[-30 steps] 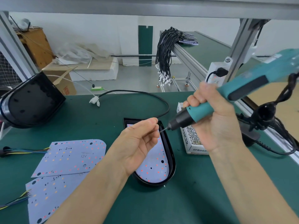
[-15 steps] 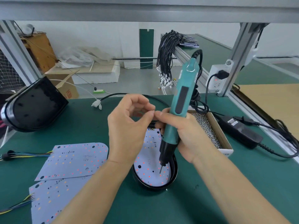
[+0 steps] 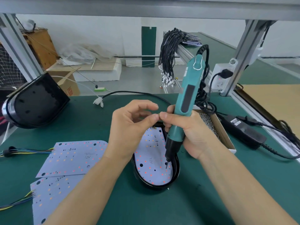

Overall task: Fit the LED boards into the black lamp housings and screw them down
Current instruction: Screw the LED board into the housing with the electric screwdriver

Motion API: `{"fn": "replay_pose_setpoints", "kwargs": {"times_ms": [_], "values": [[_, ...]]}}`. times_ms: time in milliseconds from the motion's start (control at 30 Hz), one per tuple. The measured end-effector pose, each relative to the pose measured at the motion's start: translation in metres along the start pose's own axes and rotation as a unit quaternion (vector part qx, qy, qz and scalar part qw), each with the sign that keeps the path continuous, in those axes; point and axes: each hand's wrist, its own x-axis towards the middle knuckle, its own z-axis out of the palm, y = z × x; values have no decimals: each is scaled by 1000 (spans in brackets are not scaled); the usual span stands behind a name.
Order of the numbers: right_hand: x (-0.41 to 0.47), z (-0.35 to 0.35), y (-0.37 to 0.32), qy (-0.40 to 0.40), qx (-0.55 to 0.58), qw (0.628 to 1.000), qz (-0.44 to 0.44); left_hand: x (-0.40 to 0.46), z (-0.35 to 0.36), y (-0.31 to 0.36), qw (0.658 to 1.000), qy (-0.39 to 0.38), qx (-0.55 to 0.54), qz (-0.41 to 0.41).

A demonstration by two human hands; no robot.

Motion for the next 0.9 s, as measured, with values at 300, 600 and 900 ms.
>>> {"fn": "replay_pose_setpoints", "kwargs": {"times_ms": [300, 600, 900], "values": [[-1, -3, 4, -61, 26, 997, 32, 4, -16, 6, 986, -141, -1, -85], [1, 5, 13, -13, 33, 998, -56, -7, -9, 1, 993, -15, -60, -104], [-3, 1, -36, 34, 241, 943, -228, -17, -12, -4, 985, 10, -77, -155]]}}
